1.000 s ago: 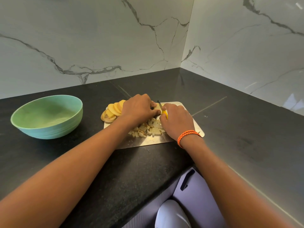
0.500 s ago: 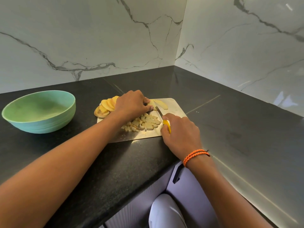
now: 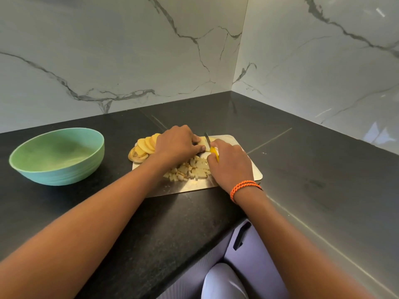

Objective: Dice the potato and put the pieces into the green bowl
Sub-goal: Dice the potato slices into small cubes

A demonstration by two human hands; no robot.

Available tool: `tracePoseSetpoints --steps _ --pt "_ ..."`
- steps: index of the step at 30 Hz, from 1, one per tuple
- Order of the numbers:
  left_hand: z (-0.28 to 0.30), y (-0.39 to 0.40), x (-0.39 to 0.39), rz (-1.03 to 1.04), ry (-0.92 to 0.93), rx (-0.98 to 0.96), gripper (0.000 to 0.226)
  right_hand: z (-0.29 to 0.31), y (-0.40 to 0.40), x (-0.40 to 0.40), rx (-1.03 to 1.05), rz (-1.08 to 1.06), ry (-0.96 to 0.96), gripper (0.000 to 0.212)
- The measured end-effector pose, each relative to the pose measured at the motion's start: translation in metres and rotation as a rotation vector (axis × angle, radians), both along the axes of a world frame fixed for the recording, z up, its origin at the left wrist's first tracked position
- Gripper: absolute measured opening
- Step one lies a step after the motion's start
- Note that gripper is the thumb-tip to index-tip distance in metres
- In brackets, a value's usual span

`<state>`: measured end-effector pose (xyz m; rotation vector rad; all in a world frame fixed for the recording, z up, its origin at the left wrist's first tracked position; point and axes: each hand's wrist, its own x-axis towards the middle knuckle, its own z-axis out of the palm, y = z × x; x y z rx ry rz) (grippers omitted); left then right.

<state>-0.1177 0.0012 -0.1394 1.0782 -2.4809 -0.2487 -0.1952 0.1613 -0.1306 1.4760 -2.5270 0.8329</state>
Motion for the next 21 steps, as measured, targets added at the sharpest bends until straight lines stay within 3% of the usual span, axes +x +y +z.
tracePoseSetpoints --steps 21 --pt "-0.002 -0.005 -0.004 0.032 -0.028 -0.013 0.039 -0.005 0.008 0.0 0.075 0.071 0.078 0.034"
